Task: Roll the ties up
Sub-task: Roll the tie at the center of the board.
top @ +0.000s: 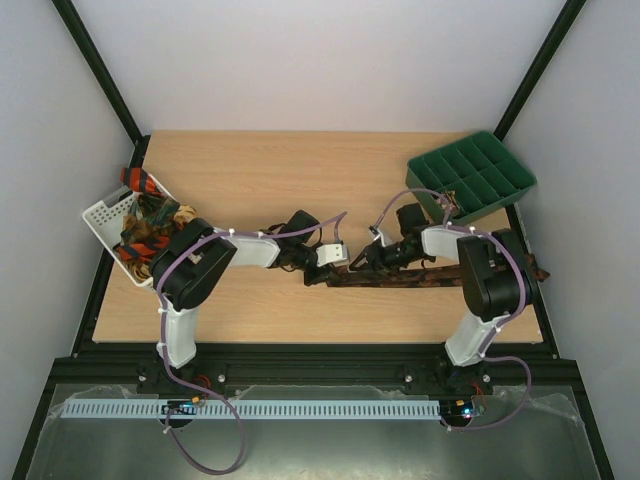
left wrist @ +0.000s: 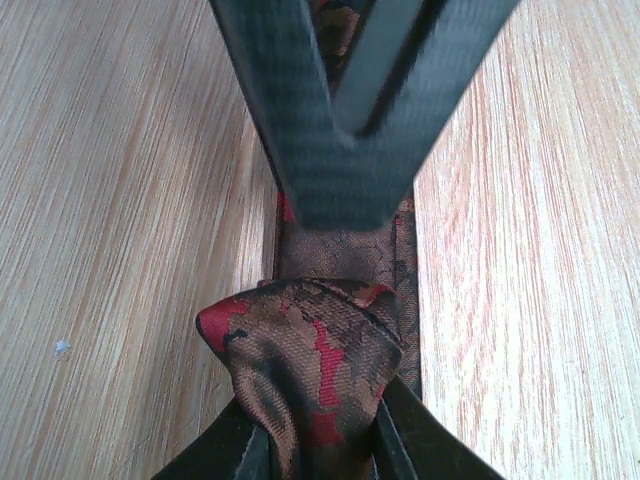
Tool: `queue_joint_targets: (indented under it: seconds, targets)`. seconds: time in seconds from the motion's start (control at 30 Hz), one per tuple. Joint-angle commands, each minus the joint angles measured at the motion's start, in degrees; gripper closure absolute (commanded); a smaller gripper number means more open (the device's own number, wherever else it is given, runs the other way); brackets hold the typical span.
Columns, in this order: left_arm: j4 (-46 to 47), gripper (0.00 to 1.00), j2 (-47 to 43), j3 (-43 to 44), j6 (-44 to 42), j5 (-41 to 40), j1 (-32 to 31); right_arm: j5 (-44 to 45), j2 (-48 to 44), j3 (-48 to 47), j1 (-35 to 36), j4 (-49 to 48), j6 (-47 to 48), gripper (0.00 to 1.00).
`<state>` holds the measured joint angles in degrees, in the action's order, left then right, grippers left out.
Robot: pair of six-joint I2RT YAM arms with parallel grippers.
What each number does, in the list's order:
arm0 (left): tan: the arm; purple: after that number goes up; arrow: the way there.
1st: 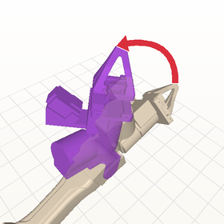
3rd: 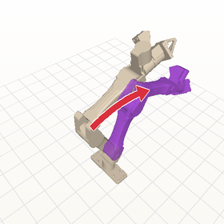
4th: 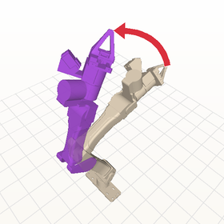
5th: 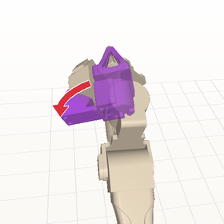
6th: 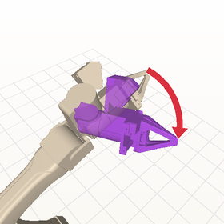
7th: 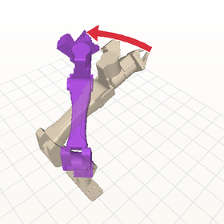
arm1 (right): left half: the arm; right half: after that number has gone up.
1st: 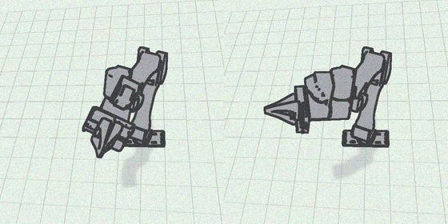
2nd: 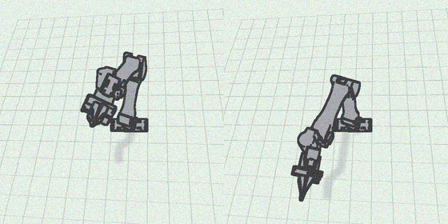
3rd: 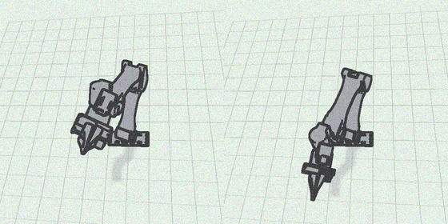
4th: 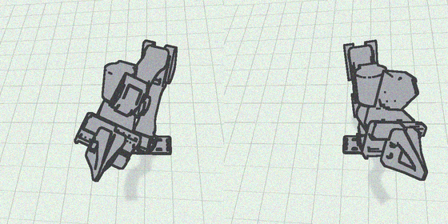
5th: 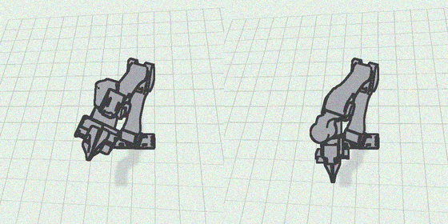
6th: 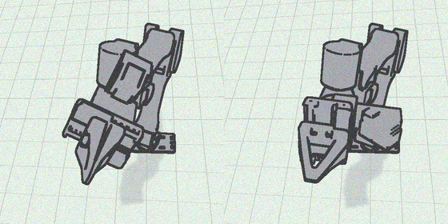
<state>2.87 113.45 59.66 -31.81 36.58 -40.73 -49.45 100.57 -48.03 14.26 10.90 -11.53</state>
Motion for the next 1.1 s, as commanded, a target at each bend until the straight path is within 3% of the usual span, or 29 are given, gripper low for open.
queue_joint_targets:
  seconds: [0.0, 0.3, 0.57, 0.73, 0.8, 0.9, 1.07]
  targets:
    - [-7.8, 0.81, 3.3, -2.8, -1.2, -4.7, -0.7, -2.8, -3.4, 0.5, -1.5, 5.4, 2.7, 0.61]
    - [-8.0, 0.81, 3.9, -2.0, -1.2, -4.8, -1.2, -4.5, -0.8, 1.3, 1.3, -2.9, -4.7, 0.57]
    - [-8.2, 0.80, 3.6, -2.1, -1.3, -4.9, -1.3, -3.4, 2.5, 0.6, 2.6, -5.1, -5.9, 0.68]
    - [-8.2, 0.80, 3.6, -2.1, -1.2, -4.8, -1.3, -2.6, 3.2, 1.6, 2.8, -4.4, -4.6, 0.95]
    - [-8.1, 0.79, 3.5, -2.2, -1.0, -4.8, -1.3, -2.1, 2.8, 2.0, 2.7, -3.4, -3.7, 0.99]
    - [-7.4, 0.72, 1.9, -2.6, -0.6, -4.8, -0.9, -0.5, 2.2, 2.5, 2.5, -1.7, -1.7, 0.99]
    - [-3.4, 0.50, -5.1, -5.6, 0.5, -2.4, 0.8, 0.2, 3.2, 3.4, 1.3, 0.3, 0.2, 0.99]
